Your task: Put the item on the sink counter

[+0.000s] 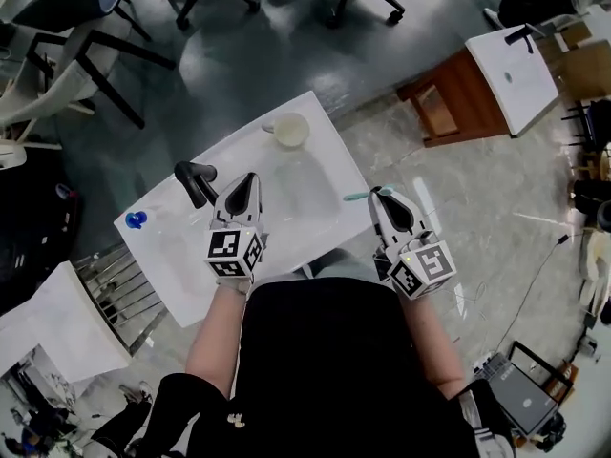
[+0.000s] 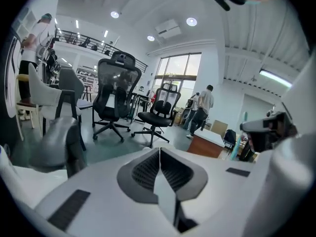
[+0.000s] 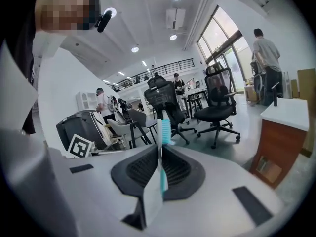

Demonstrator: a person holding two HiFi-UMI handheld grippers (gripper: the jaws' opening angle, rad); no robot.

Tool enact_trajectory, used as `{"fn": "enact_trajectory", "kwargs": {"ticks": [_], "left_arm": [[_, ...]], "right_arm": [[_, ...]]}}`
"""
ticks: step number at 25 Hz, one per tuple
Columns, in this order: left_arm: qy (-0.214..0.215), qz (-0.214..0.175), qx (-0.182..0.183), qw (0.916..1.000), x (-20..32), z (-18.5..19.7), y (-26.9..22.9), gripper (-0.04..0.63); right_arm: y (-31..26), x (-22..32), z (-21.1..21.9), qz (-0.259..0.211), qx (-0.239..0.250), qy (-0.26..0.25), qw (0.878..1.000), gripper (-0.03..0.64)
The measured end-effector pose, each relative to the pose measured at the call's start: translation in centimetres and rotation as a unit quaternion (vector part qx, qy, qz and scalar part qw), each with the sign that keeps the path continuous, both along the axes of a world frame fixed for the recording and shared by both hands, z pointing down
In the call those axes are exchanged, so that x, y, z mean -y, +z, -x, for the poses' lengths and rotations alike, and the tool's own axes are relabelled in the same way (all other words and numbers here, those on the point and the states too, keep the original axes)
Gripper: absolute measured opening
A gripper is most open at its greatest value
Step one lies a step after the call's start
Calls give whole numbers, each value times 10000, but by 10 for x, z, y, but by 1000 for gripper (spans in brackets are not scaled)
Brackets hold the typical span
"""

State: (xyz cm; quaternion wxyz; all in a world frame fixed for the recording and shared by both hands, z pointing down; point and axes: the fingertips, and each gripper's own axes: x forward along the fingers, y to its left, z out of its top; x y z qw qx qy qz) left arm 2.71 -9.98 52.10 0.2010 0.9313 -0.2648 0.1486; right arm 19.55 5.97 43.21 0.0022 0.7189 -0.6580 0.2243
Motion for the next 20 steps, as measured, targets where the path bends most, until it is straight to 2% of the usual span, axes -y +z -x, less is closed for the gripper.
{"fn": "enact_trajectory", "kwargs": {"ticks": [5, 12, 20], "left_arm": [[-260, 8, -148, 9996, -9, 36, -21, 23], [-861, -59, 86, 9962, -26, 93, -29, 23], [-1166, -80, 409, 9923, -51, 131, -32, 23]], "right_arm": [[-4, 30, -2, -155, 47, -372, 9992, 46], [-8, 72, 0, -394, 91, -865, 9954, 46], [-20, 116, 6, -571, 167, -1204, 9909, 46]]}}
